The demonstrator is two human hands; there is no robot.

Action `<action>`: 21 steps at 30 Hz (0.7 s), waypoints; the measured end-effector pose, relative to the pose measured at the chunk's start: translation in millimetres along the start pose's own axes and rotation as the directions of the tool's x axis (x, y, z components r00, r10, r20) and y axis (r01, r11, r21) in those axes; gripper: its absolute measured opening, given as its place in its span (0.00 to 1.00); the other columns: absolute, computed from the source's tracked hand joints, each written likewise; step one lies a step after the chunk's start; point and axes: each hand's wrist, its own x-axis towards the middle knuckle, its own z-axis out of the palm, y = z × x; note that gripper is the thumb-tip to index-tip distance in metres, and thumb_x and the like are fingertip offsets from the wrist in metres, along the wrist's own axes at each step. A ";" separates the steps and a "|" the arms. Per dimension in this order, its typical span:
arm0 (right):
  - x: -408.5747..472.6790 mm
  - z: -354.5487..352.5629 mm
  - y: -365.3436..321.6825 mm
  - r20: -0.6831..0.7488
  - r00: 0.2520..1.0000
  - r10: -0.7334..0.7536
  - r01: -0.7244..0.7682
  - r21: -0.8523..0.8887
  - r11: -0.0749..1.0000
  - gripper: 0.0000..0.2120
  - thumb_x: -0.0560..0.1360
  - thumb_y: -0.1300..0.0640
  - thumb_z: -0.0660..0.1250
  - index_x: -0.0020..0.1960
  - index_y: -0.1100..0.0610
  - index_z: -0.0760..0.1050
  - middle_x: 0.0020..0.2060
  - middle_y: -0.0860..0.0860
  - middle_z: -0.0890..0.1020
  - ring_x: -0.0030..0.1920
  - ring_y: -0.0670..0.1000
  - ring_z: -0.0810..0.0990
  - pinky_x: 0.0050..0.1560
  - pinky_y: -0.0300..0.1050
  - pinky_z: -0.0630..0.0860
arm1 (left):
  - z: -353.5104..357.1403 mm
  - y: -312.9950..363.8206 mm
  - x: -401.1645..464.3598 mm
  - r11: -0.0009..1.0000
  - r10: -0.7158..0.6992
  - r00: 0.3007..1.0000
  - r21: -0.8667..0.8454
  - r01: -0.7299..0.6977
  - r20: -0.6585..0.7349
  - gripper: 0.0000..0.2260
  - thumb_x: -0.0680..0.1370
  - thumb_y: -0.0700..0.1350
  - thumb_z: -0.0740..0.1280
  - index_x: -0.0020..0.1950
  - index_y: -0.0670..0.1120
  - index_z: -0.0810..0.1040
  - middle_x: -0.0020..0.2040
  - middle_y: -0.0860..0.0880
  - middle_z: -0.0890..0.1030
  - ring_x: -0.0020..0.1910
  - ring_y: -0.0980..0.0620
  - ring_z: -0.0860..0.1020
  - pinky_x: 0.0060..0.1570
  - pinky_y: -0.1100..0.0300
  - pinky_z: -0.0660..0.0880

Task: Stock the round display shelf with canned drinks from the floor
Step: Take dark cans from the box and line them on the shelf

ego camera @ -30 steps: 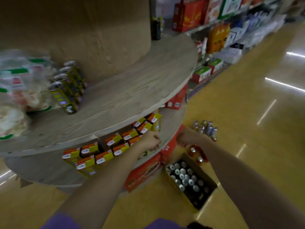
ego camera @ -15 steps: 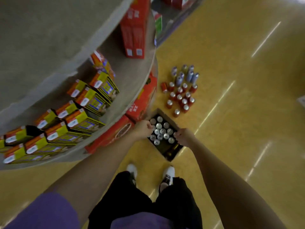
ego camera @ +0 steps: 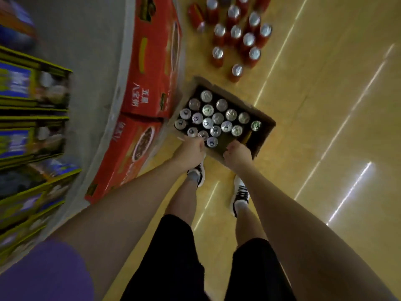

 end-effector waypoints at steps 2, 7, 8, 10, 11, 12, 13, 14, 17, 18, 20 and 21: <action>37.6 27.5 2.8 -0.011 1.000 0.019 -0.019 0.009 1.000 0.14 0.75 0.58 0.63 0.59 0.62 0.73 0.53 0.60 0.79 0.55 0.61 0.77 0.48 0.44 0.69 | 5.4 -13.8 40.0 0.998 0.037 0.999 0.055 -0.037 0.004 0.04 0.78 0.39 0.61 0.44 0.45 0.69 0.41 0.42 0.75 0.40 0.42 0.74 0.39 0.50 0.72; 131.9 92.2 15.4 -0.020 0.988 0.150 -0.147 0.118 0.982 0.20 0.72 0.51 0.68 0.58 0.62 0.72 0.55 0.60 0.79 0.57 0.61 0.77 0.50 0.44 0.69 | 27.5 -56.2 135.8 0.994 0.056 0.998 0.097 -0.059 0.030 0.02 0.78 0.40 0.61 0.48 0.47 0.72 0.51 0.43 0.78 0.50 0.42 0.77 0.51 0.45 0.77; 148.8 104.7 17.6 -0.015 0.984 0.177 -0.173 0.133 0.976 0.22 0.72 0.52 0.68 0.61 0.62 0.70 0.58 0.61 0.77 0.59 0.61 0.76 0.52 0.45 0.70 | 33.1 -66.3 153.4 0.994 0.050 0.998 0.097 -0.052 0.031 0.02 0.79 0.40 0.62 0.49 0.44 0.73 0.52 0.43 0.78 0.50 0.42 0.77 0.51 0.45 0.77; 178.0 127.6 23.2 0.004 0.976 0.217 -0.216 0.132 0.967 0.27 0.73 0.54 0.69 0.67 0.63 0.65 0.64 0.61 0.71 0.63 0.61 0.73 0.58 0.47 0.70 | 46.2 -87.8 181.1 0.995 0.033 0.999 0.093 -0.036 0.030 0.05 0.79 0.39 0.62 0.52 0.41 0.76 0.52 0.42 0.78 0.51 0.43 0.77 0.53 0.46 0.76; 191.0 137.6 26.3 0.010 0.974 0.228 -0.227 0.124 0.966 0.29 0.73 0.54 0.70 0.69 0.62 0.63 0.66 0.61 0.69 0.64 0.62 0.71 0.60 0.48 0.69 | 51.8 -96.9 191.9 0.995 0.028 0.999 0.094 -0.031 0.030 0.06 0.78 0.38 0.61 0.53 0.41 0.76 0.52 0.42 0.79 0.51 0.44 0.77 0.53 0.47 0.76; 203.4 146.3 29.1 0.016 0.971 0.237 -0.238 0.114 0.965 0.31 0.73 0.52 0.70 0.70 0.61 0.62 0.67 0.61 0.67 0.65 0.62 0.70 0.62 0.50 0.69 | 56.8 -105.7 201.9 0.996 0.023 0.999 0.091 -0.026 0.036 0.07 0.78 0.37 0.61 0.54 0.41 0.77 0.52 0.43 0.79 0.51 0.44 0.77 0.53 0.47 0.76; 215.0 154.1 31.3 0.027 0.968 0.248 -0.249 0.104 0.963 0.33 0.73 0.50 0.70 0.71 0.60 0.61 0.67 0.61 0.67 0.66 0.62 0.70 0.63 0.52 0.70 | 60.6 -112.4 210.4 0.995 0.025 0.999 0.093 -0.029 0.040 0.07 0.78 0.37 0.62 0.54 0.41 0.77 0.51 0.43 0.79 0.51 0.43 0.77 0.52 0.48 0.77; 225.7 161.4 33.2 0.041 0.965 0.260 -0.262 0.092 0.961 0.34 0.73 0.49 0.70 0.72 0.61 0.60 0.67 0.61 0.67 0.66 0.62 0.70 0.64 0.54 0.70 | 64.4 -118.8 218.4 0.996 0.023 0.999 0.090 -0.026 0.037 0.07 0.78 0.37 0.62 0.54 0.41 0.77 0.50 0.44 0.80 0.50 0.43 0.78 0.50 0.48 0.77; 248.7 176.5 38.7 0.026 0.961 0.274 -0.275 0.045 0.961 0.33 0.73 0.44 0.69 0.69 0.61 0.62 0.65 0.60 0.72 0.64 0.62 0.73 0.64 0.58 0.71 | 74.4 -129.6 233.9 0.998 0.037 0.999 0.058 -0.036 -0.018 0.06 0.77 0.39 0.62 0.49 0.44 0.77 0.44 0.48 0.79 0.44 0.43 0.79 0.45 0.47 0.78; 252.7 178.1 40.3 -0.002 0.963 0.270 -0.270 0.015 0.963 0.31 0.73 0.43 0.68 0.67 0.61 0.64 0.63 0.59 0.74 0.63 0.61 0.75 0.63 0.57 0.72 | 76.8 -130.6 236.9 0.998 0.043 0.999 0.056 -0.041 -0.028 0.05 0.77 0.40 0.62 0.48 0.46 0.77 0.43 0.49 0.80 0.44 0.44 0.79 0.45 0.47 0.78; 254.2 176.2 42.1 -0.060 0.971 0.231 -0.236 -0.094 0.967 0.28 0.73 0.43 0.69 0.64 0.60 0.68 0.60 0.58 0.78 0.61 0.60 0.77 0.62 0.54 0.72 | 77.3 -128.6 236.1 0.997 0.048 0.999 0.069 -0.047 -0.015 0.05 0.77 0.41 0.62 0.48 0.46 0.77 0.44 0.49 0.80 0.44 0.45 0.78 0.45 0.48 0.78; 251.7 173.2 42.5 -0.077 0.976 0.205 -0.215 -0.151 0.965 0.27 0.73 0.42 0.69 0.62 0.60 0.70 0.58 0.57 0.79 0.60 0.59 0.77 0.61 0.53 0.71 | 76.6 -127.5 233.5 0.996 0.046 0.999 0.073 -0.045 -0.007 0.05 0.77 0.41 0.62 0.49 0.46 0.77 0.45 0.48 0.80 0.44 0.45 0.78 0.45 0.48 0.78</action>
